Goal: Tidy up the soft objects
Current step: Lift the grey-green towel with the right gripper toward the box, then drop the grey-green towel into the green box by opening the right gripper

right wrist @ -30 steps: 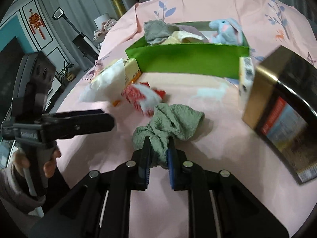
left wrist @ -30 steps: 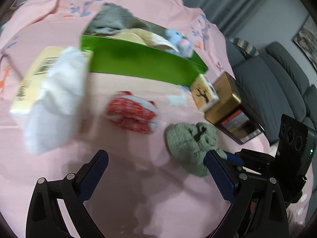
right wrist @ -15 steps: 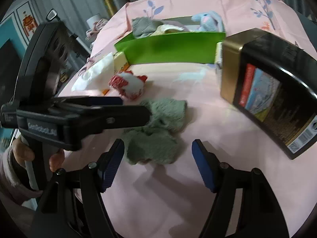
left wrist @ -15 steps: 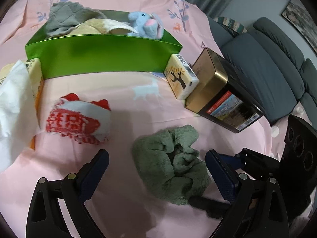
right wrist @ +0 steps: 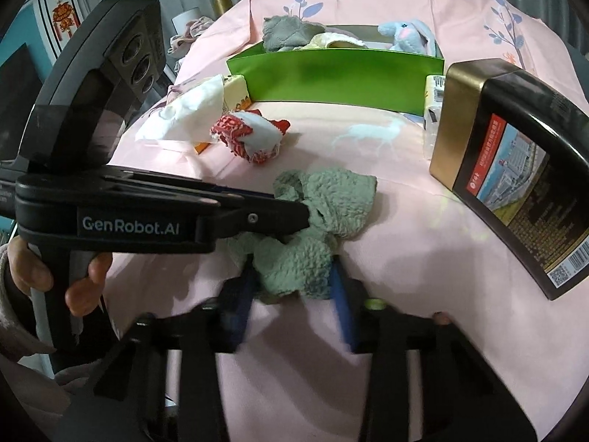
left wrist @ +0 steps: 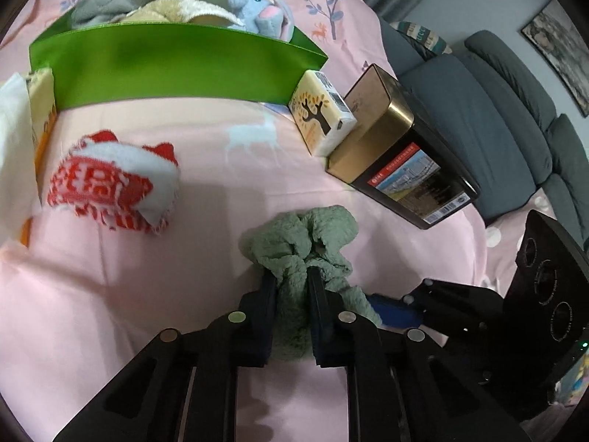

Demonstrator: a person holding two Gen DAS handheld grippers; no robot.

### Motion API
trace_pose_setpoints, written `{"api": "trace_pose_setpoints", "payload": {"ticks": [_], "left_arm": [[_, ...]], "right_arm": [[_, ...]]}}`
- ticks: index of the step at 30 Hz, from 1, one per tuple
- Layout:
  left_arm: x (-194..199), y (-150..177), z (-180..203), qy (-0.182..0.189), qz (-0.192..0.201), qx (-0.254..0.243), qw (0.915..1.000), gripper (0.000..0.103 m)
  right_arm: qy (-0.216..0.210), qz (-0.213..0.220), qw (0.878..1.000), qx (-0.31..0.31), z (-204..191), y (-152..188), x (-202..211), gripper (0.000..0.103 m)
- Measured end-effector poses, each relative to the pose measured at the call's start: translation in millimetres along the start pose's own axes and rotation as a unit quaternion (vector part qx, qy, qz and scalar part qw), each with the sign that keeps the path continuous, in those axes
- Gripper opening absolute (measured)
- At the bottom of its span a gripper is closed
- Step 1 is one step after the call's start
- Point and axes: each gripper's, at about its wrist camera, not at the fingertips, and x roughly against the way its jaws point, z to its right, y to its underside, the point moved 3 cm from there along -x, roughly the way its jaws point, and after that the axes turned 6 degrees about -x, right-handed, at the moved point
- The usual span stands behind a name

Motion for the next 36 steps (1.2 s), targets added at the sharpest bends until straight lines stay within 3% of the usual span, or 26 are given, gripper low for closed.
{"api": "trace_pose_setpoints", "payload": {"ticks": [3, 9, 20, 28, 36], "left_arm": [[10, 1, 4, 0.005, 0.011, 0.003, 0.9999, 0.014], [43, -14, 10, -0.007, 0.056, -0.015, 0.9983, 0.014], [89, -97, -8, -0.053, 0.120, -0.039, 0.9906, 0.014], [70, -178, -39, -0.068, 0.120, -0.015, 0.9903, 0.014], [23, -223, -74, -0.113, 0.085, 0.005, 0.9900, 0.014]], "right_arm": [[0.001, 0.011, 1.000, 0.007, -5, -1, 5, 0.017], [-0.003, 0.046, 0.999, 0.020, -18, -25, 18, 0.016], [0.006, 0.122, 0.991, 0.057, -37, -115, 23, 0.016], [0.031, 0.144, 0.989, 0.027, -14, -187, -3, 0.017], [0.065, 0.117, 0.991, -0.024, 18, -224, -56, 0.019]]}}
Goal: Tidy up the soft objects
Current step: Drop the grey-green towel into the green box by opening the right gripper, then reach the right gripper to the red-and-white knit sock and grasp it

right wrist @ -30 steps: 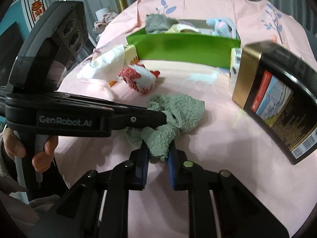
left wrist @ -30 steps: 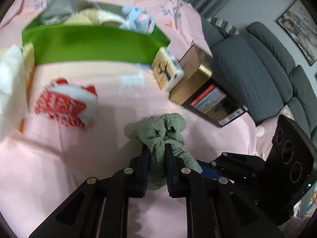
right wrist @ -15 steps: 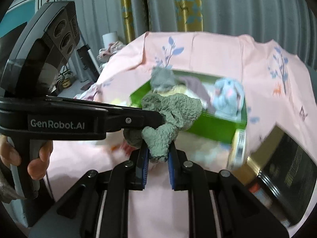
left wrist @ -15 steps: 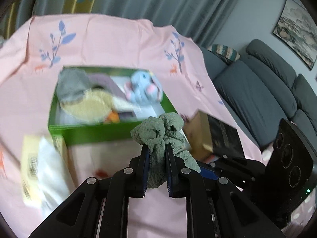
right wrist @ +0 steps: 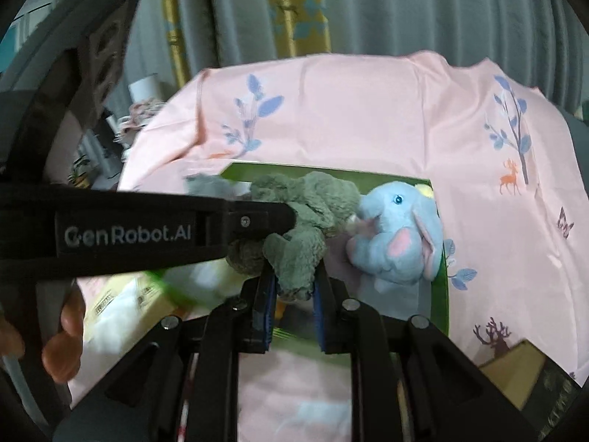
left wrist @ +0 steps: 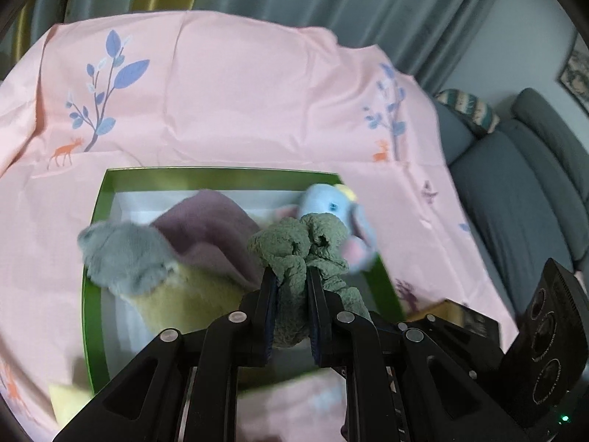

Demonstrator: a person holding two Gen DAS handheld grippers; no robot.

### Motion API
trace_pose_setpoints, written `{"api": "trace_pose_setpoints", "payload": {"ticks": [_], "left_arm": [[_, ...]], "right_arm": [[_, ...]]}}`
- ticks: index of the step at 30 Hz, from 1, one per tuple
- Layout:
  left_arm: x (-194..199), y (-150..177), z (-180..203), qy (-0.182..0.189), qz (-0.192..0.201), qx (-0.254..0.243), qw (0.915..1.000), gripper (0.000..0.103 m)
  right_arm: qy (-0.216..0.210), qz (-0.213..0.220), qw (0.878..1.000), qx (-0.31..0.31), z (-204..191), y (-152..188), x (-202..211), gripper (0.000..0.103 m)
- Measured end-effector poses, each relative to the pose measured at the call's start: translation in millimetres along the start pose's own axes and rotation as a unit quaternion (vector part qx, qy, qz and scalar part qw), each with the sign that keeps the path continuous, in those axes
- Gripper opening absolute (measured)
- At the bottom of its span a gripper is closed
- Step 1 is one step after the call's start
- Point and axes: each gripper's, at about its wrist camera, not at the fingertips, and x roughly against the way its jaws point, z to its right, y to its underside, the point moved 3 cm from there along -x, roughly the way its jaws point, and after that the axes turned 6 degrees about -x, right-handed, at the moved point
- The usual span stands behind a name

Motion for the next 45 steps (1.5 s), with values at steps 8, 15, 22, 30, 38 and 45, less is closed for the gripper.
{"api": "trace_pose_setpoints", "payload": {"ticks": [8, 15, 22, 30, 38, 45], "left_arm": [[-27, 2, -18, -0.037, -0.037, 0.017, 0.9985, 0.043], [13, 12, -18, -0.044, -0.004, 0.026, 0.9987, 0.095], [58, 41, -14, -0.046, 0.006, 0.010, 0.9989, 0.095], [84, 105, -11, -0.044, -0.003, 0.004, 0.9990, 0.095], [82, 160, -9, -0.011, -0.008, 0.034, 0.9993, 0.095], [70, 182, -9, 0.019, -0.007, 0.059, 0.9981, 0.095]], "right_arm": [[0.037, -0.026, 0.998, -0.031, 14, 3, -17, 0.054], [0.022, -0.001, 0.999, -0.044, 13, 15, 22, 0.068], [-0.020, -0.013, 0.999, -0.030, -1, 45, 57, 0.082], [-0.044, -0.047, 0.998, 0.017, -15, 92, 82, 0.092], [-0.067, -0.070, 0.995, 0.035, -28, 132, 86, 0.092], [-0.084, -0.081, 0.993, 0.034, -38, 151, 71, 0.092]]}}
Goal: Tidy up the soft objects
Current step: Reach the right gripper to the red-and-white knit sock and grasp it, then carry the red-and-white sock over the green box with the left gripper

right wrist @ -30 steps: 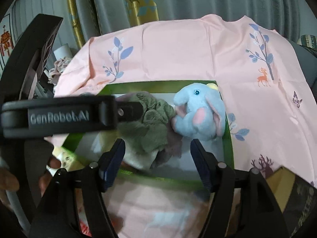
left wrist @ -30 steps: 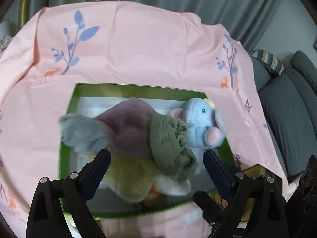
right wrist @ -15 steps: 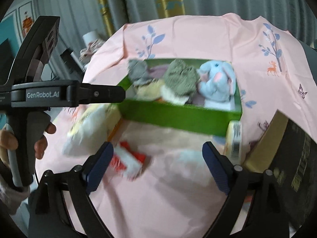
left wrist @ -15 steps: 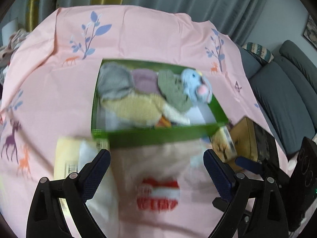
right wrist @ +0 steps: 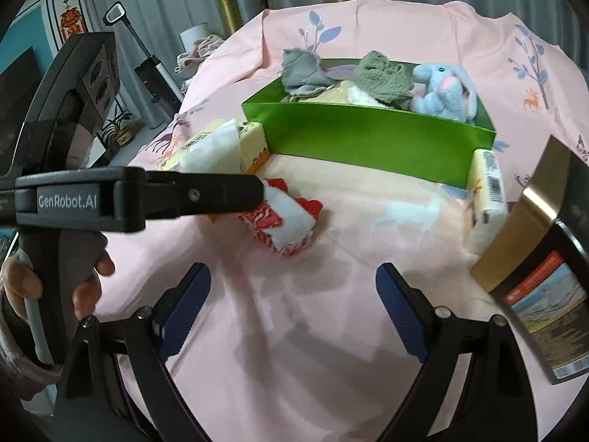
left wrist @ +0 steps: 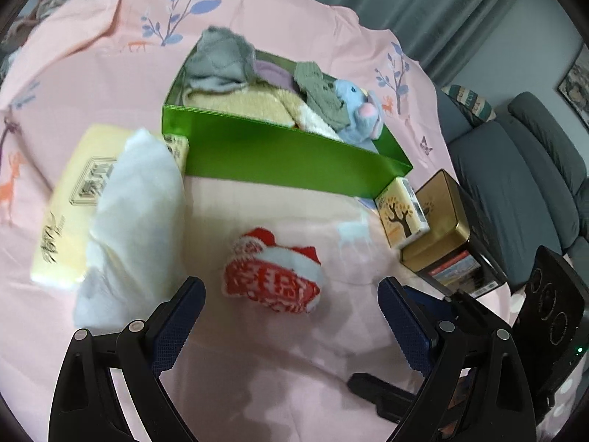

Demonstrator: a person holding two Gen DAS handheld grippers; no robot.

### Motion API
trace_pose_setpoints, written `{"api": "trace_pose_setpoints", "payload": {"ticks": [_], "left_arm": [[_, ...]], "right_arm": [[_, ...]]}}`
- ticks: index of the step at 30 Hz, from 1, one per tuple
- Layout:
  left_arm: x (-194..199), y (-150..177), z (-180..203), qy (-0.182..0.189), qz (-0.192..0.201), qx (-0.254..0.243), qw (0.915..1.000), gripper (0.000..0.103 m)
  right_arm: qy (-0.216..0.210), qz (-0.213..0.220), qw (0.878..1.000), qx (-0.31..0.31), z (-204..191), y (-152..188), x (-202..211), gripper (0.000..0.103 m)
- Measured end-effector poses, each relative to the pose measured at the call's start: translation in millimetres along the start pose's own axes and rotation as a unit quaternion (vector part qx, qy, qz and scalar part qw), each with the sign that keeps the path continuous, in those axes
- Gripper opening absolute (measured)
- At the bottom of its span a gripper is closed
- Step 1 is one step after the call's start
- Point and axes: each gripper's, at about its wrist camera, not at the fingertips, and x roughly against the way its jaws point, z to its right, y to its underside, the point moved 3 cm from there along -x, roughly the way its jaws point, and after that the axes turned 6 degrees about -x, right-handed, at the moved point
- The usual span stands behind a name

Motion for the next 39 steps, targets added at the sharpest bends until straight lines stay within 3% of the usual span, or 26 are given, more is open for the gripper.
{"api": "trace_pose_setpoints", "payload": {"ticks": [14, 20, 22, 24, 28, 39], "left_arm": [[-23, -1, -3, 0.009, -0.004, -0.005, 0.9999, 0.094], [-31, -5, -9, 0.006, -0.014, 0.014, 0.9998, 0.077], [-34, -5, -13, 0.014, -0.021, 0.023, 0.9994, 0.061], [-36, -4, -16, 0.010, -0.026, 0.028, 0.9992, 0.054], [-35, -1, -22, 0.025, -0.028, 0.049, 0.9981, 0.051], [-8, 3, 19, 0.019, -0.011, -0.004, 0.9997, 0.050]], "right_arm": [[-0.016, -0.016, 1.000, 0.017, -9, -12, -37, 0.082], [-0.028, -0.026, 0.999, 0.012, -10, -15, -50, 0.069], [-0.032, -0.031, 0.999, 0.011, -11, -16, -56, 0.057], [-0.023, -0.034, 0.999, 0.008, -9, -15, -59, 0.051], [-0.030, -0.032, 0.999, -0.012, -3, -15, -55, 0.037], [-0.017, 0.010, 1.000, -0.004, -11, -5, -12, 0.034]]}}
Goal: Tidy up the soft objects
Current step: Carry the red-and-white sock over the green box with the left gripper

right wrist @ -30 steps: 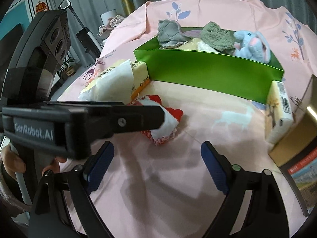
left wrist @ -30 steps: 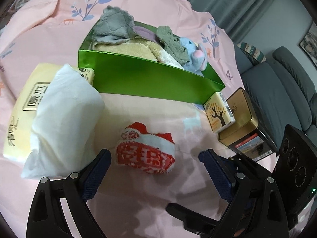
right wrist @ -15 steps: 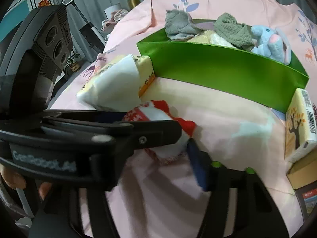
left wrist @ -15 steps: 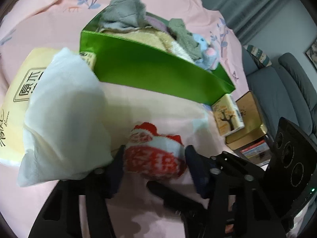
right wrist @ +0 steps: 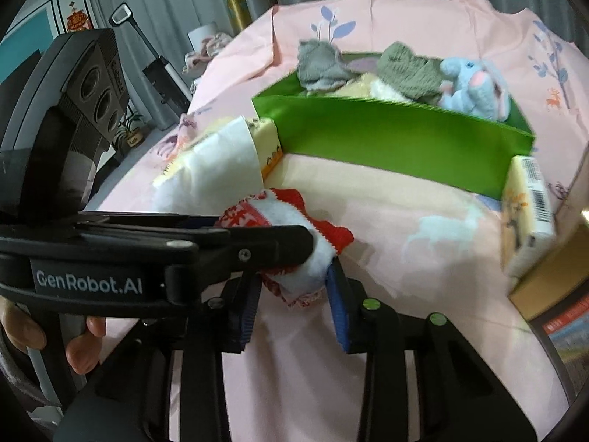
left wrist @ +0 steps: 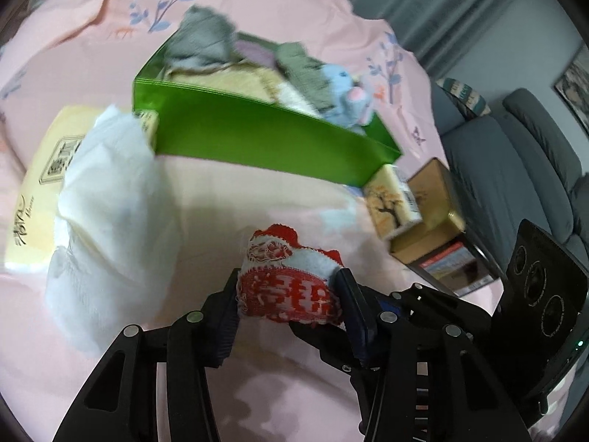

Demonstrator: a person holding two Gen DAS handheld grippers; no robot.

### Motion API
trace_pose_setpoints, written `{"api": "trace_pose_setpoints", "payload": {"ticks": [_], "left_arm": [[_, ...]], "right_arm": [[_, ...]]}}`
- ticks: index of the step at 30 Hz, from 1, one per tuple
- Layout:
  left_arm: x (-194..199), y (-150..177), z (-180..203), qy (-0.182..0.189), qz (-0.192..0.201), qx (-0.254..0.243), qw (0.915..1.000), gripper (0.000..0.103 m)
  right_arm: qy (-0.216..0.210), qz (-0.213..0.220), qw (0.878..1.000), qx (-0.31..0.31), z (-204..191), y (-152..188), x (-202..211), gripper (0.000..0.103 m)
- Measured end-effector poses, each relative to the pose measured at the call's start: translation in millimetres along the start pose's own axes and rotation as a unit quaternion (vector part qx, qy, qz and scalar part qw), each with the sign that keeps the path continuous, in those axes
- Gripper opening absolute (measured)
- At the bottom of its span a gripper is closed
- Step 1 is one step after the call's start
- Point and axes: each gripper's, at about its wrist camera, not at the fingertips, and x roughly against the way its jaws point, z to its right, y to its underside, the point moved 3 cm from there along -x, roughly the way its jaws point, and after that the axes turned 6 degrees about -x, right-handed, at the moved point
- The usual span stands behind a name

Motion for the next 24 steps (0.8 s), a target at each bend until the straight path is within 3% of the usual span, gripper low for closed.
{"api": "trace_pose_setpoints", "payload": {"ticks": [10, 24], "left_arm": [[24, -4, 57, -0.008, 0.023, -0.063, 0.9977, 0.050], [38, -20, 93, -0.016, 0.042, -0.105, 0.9934, 0.050]], "right_arm": [[0.010, 0.047, 0.999, -0.015, 7, 1, 58, 0.034], [0.016, 0.089, 0.996, -0.017, 17, -12, 88, 0.034]]}}
